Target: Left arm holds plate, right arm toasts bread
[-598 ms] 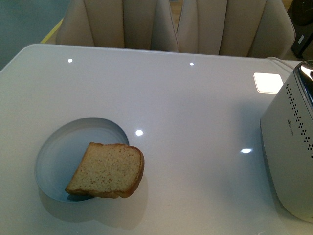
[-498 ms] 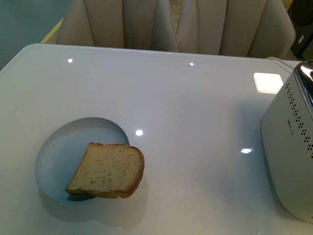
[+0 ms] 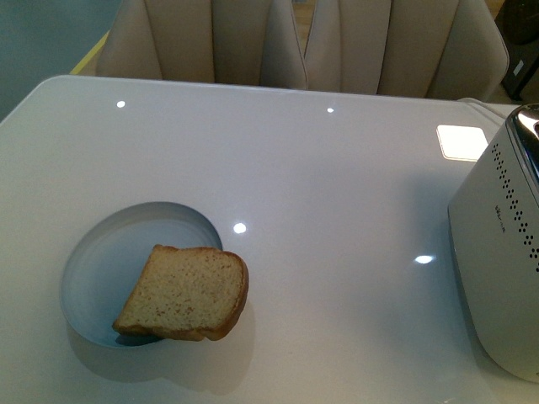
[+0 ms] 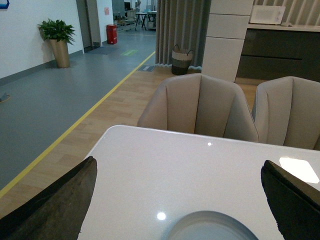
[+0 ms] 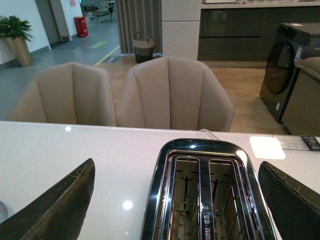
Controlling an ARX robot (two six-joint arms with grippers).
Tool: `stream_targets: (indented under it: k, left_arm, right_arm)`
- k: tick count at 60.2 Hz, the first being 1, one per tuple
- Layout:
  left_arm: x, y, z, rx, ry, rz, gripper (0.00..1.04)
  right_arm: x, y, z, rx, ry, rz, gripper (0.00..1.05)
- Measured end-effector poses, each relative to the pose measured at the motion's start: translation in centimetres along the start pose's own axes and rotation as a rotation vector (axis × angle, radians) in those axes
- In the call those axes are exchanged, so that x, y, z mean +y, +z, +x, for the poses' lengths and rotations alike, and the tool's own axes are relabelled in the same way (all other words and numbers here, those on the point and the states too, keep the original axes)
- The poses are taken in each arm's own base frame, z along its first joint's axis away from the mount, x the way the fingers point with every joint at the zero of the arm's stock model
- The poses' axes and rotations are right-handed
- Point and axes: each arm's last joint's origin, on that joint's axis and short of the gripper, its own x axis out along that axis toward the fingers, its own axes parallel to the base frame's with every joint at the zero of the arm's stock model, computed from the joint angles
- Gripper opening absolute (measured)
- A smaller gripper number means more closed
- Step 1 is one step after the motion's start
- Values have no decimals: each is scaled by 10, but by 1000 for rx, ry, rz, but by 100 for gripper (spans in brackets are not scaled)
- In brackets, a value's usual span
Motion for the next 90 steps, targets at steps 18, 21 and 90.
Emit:
stream_targets:
  k: [18, 21, 90]
  left_arm:
    - [-1, 0, 9, 640, -214, -48, 98]
    - [1, 3, 16, 629, -231, -40, 98]
    - [42, -183, 214, 1173, -154, -195, 98]
  right_arm:
    - [0, 0, 0, 0, 0, 0, 96]
    - [0, 0, 0, 0, 0, 0, 96]
    - [0, 0, 0, 0, 1, 0, 96]
